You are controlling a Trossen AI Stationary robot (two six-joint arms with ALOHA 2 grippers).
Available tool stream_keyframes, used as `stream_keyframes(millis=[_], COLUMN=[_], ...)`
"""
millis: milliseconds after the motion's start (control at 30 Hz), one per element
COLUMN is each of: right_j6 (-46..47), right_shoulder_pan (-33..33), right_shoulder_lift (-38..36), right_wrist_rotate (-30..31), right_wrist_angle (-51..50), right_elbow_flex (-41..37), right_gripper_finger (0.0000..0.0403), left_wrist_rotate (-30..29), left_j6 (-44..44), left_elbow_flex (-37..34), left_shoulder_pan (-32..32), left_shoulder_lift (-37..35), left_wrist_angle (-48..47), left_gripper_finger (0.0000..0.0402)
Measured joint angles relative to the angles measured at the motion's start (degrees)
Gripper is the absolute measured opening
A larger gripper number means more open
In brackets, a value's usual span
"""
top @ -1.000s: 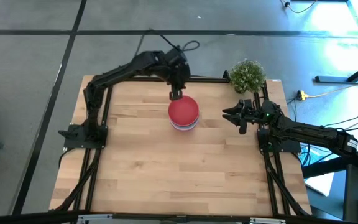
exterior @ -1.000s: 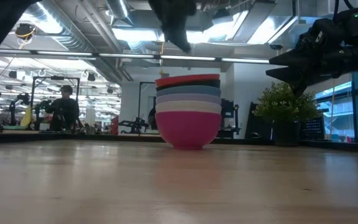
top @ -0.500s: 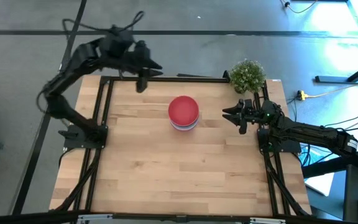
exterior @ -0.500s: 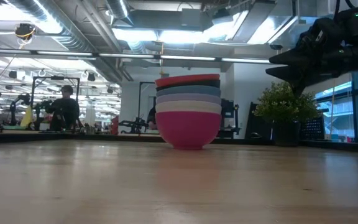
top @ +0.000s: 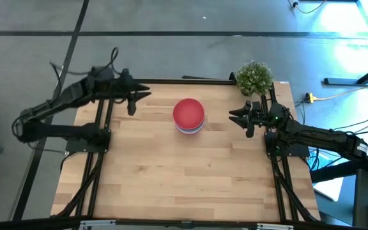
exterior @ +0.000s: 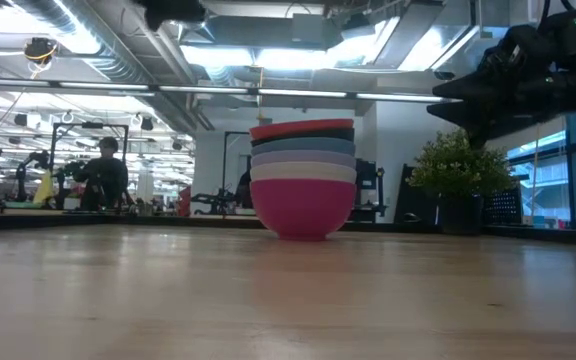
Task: Nest bowls inside each other
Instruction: Return to Home Position
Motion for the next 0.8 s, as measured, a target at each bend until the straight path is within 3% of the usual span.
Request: stream_keyframes(millis=[267,500,800], right_j6=[-2.5,-2.3,-0.4], right_shoulder_pan=[0.0,0.0,-0.1], right_shoulder_lift=[0.0,0.0,0.0], right_wrist_rotate=[2.6,3.5,5.5], right_wrist_angle=[0.1,-0.1,-0.7], right_elbow_flex=[0.0,0.0,0.0], right_gripper_finger=[0.0169,0.0169,0.0169], left_wrist_rotate=[-2.4,-3.3,-3.3], left_j6=[-6.3,-10.0,-10.8], left_elbow_flex=[-20.8,-36.3,-46.6], left_shoulder_pan=[0.0,0.0,0.9], left_shoulder_lift=[-13.5,-21.3,-28.0], left_wrist_angle=[9.9,17.8,23.3], left_gripper_finger=[0.0094,0.0094,0.0094])
